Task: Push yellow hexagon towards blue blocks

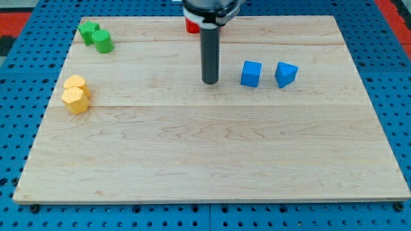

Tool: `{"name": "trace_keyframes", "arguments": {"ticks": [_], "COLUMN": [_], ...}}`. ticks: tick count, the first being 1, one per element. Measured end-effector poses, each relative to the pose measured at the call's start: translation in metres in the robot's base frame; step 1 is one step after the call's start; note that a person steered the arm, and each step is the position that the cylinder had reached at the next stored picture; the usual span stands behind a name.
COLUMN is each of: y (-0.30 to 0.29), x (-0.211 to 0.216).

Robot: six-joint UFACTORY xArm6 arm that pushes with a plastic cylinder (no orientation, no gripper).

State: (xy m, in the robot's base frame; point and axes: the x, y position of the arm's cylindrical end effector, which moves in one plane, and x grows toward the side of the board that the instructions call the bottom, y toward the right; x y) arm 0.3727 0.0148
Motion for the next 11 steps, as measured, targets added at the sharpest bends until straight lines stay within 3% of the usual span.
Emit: {"name": "trace_keyframes", "arguments": {"ticks": [1,2,3,6,7,9,11], "y": [0.039,0.077,0.054,-0.259,-0.317,-0.302,-0.21], "x": [-0.021,-0.007,0.002,-0.003,0.005,0.071,0.037]}}
